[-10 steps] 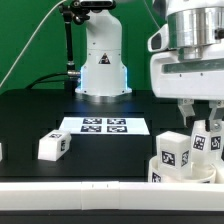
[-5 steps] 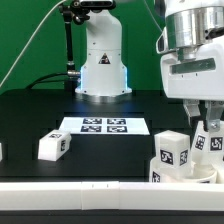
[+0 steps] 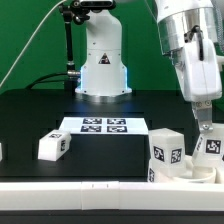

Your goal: Assemble stool

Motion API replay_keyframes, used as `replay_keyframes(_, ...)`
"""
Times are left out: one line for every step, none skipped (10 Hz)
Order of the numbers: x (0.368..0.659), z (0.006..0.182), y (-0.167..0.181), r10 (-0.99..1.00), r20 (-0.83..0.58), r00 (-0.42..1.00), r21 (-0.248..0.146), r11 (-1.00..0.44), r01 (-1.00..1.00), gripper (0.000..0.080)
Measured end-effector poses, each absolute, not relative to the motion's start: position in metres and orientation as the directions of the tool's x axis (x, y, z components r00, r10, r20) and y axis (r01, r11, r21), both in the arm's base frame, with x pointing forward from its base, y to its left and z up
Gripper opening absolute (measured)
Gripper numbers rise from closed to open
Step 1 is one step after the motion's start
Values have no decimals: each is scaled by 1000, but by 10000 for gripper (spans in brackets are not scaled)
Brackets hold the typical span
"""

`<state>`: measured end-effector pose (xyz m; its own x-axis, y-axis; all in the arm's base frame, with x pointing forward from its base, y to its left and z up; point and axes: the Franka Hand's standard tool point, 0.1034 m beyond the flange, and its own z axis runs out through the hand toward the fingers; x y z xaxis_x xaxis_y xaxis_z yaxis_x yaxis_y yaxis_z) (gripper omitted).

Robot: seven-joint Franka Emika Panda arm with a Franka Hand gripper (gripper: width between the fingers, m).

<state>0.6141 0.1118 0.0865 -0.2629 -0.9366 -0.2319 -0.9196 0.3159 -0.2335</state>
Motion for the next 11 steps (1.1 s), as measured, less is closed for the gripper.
replay_keyframes(614,87,112,-937,-231,-261,-234,314,-920,334)
replay_keyframes(614,86,112,-939,-230,-257,-235,310,-921,334)
replay_keyframes(613,86,117,-958,-210,-196,-212,240,-947,565)
replay_keyframes(616,90,121,-975,-186,-117,-203,155,-967,565)
replay_keyframes(621,95,125,-984,-170,-60,-222,97,-970,632)
replay_keyframes(623,97,126,-989,-148,29,-243,8,-970,645)
replay_keyframes(622,95,125,-988,-133,81,-248,-46,-968,645)
replay_keyframes(622,95,125,-982,-114,153,-256,-120,-959,648)
replay_keyframes(622,95,124,-971,-96,218,-264,-187,-946,648)
replay_keyframes(622,95,125,-941,-59,333,-266,-307,-914,648)
replay_keyframes(620,94,128,-860,-1,511,-253,-494,-832,648)
